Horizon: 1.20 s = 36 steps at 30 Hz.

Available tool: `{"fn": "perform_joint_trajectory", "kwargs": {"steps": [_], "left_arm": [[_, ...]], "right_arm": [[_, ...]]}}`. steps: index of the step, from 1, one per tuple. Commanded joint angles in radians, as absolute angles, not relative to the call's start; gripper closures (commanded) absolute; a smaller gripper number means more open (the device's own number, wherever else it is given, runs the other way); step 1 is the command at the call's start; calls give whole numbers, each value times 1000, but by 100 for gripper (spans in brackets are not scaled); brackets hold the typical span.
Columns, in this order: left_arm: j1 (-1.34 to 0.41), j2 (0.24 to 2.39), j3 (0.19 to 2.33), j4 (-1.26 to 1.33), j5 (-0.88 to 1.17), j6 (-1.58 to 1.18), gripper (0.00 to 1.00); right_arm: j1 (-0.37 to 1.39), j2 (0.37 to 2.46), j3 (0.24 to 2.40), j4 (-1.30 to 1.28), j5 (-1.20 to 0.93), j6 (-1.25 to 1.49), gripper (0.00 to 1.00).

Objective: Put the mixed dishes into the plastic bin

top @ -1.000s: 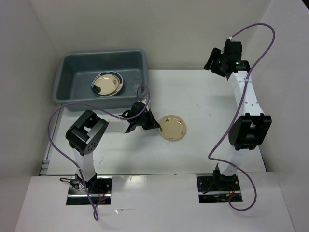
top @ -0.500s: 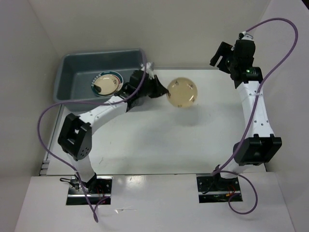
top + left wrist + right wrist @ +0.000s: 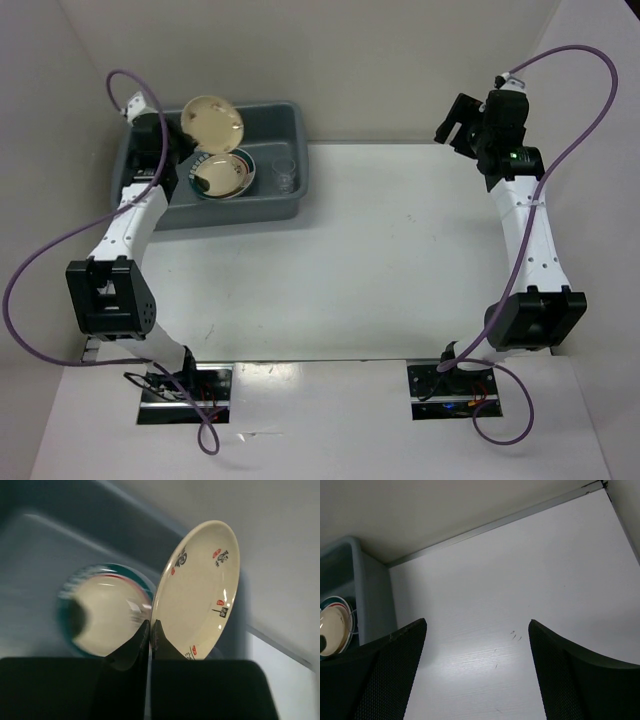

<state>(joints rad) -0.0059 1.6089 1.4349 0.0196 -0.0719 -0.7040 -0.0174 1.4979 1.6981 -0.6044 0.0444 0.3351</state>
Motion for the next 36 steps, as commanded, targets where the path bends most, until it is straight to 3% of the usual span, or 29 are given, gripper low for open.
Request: {"fn": "perform_joint_trajectory", "kwargs": {"steps": [1,6,11,29,30,31,33,34,35,36], "left_arm": [[60,1554,1395,8,-216,-635,100],[73,1617,1355,-1,-270,-580,100],[152,1745,1355,-11,-169,-635,100],[152,1968,1496,-2,-57,-692,100],[152,1968,1496,-2,-48,-692,97],[152,1983,1506,-2,-48,-701,85],[152,1994,1515,12,-35,-701,71],[152,1994,1516,12,-9,-701,60],[152,2003,1531,23,1,-701,33],[152,2003,1542,23,11,-701,28]], "right_arm": [[-11,1441,1680,-535,48,328,12],[-11,1450,1660,-526,35,328,12],[-11,1477,1660,-526,25,328,12],[-11,1514,1660,-526,52,328,12],[-11,1514,1660,-526,52,328,12],[-11,1514,1660,-526,52,328,12],[-11,1523,1660,-526,52,328,12],[-11,1523,1660,-526,52,328,12],[-11,1523,1660,-526,52,328,12],[-11,1523,1660,-526,52,328,12]]}}
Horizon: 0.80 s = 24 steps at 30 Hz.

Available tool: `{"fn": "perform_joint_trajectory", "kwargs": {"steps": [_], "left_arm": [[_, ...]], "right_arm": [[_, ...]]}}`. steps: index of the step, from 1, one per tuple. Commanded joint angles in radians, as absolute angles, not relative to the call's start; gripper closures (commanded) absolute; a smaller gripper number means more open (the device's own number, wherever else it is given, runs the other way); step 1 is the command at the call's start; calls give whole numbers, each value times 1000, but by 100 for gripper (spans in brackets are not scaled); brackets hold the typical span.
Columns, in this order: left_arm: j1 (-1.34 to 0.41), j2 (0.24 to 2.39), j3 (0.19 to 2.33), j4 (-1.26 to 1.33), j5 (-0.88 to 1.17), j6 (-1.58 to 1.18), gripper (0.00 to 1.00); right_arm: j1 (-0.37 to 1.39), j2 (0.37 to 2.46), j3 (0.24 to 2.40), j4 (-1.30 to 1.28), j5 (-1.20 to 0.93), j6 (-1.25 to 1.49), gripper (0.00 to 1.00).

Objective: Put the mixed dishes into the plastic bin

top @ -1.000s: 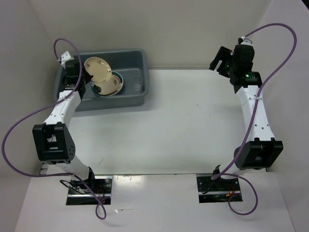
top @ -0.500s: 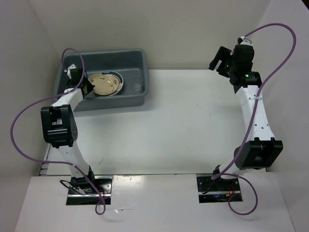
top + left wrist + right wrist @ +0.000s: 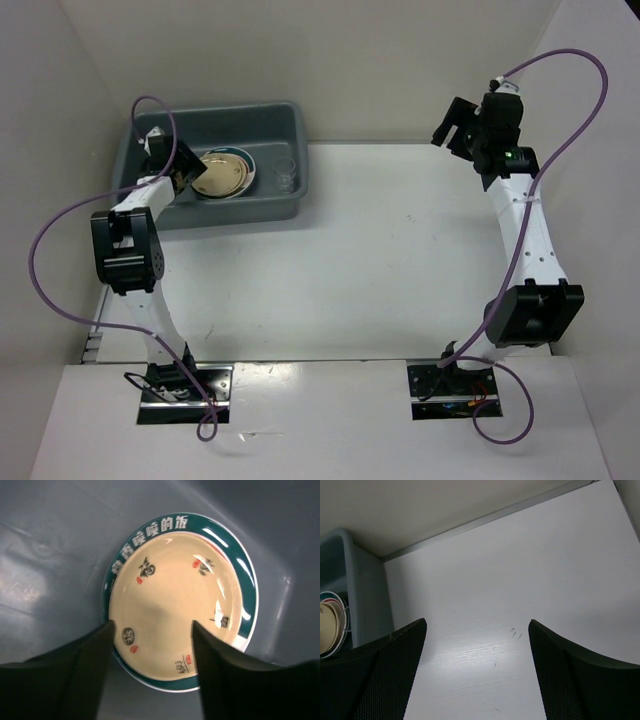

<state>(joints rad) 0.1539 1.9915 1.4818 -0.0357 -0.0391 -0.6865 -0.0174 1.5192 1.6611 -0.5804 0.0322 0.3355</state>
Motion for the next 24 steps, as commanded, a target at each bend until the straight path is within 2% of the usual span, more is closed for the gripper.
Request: {"fn": "perform_joint_trajectory", "kwargs": {"steps": [1,2,3,4,9,13,16,19,24], "left_arm": [[152,2003,1554,14,20,-701,23],[152,2003,1569,5,20,-701,15],[152,2003,1600,-5,20,-692,2],[152,1985,1611,-5,20,-678,0],[152,1833,1695,-72,-60,-608,0],[152,1723,1734,-167,-17,-502,0],[152,1535,1614,-204,-41,-492,0],[152,1375,1479,-204,-41,-479,0],[115,1157,1179,-178,-83,-529,0]], "right_arm": [[-11,1532,1660,-526,52,328,12],[-11,1532,1669,-526,52,328,12],[-11,1532,1669,-526,52,328,12],[-11,1532,1669,-526,52,328,12],[-11,1532,1669,-526,43,319,12],[-11,1508,1648,-512,-55,299,11],[-11,1450,1596,-482,-136,299,8],[-11,1369,1510,-459,-185,308,0],[-2,1221,1341,-436,-239,328,0]]}}
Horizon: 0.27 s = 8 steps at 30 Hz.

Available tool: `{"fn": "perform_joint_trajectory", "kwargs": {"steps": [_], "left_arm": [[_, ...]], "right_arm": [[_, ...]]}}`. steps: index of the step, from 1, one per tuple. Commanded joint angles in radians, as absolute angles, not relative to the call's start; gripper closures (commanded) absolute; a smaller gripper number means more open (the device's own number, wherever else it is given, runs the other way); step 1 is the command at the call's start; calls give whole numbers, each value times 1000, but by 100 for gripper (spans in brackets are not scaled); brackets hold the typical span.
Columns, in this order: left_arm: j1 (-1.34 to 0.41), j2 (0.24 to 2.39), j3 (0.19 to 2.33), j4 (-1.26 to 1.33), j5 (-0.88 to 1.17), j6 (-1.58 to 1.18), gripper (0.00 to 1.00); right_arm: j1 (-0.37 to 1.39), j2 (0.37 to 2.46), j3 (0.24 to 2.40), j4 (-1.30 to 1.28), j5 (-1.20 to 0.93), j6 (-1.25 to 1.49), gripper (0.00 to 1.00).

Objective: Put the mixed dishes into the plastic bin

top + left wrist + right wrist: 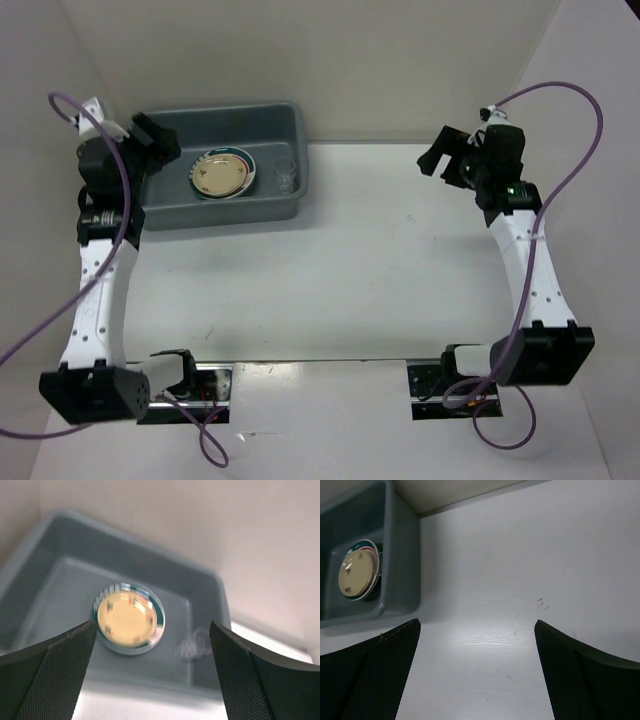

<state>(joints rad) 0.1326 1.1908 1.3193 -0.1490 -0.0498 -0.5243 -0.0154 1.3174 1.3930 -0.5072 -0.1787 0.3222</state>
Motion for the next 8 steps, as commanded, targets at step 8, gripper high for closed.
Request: {"fn": "perform_joint_trajectory", "kwargs": {"steps": [8], "left_arm": [[106,875,911,-232,-155,-612,0]], "right_arm": [[20,1022,1120,-466,-218,328,0]]}}
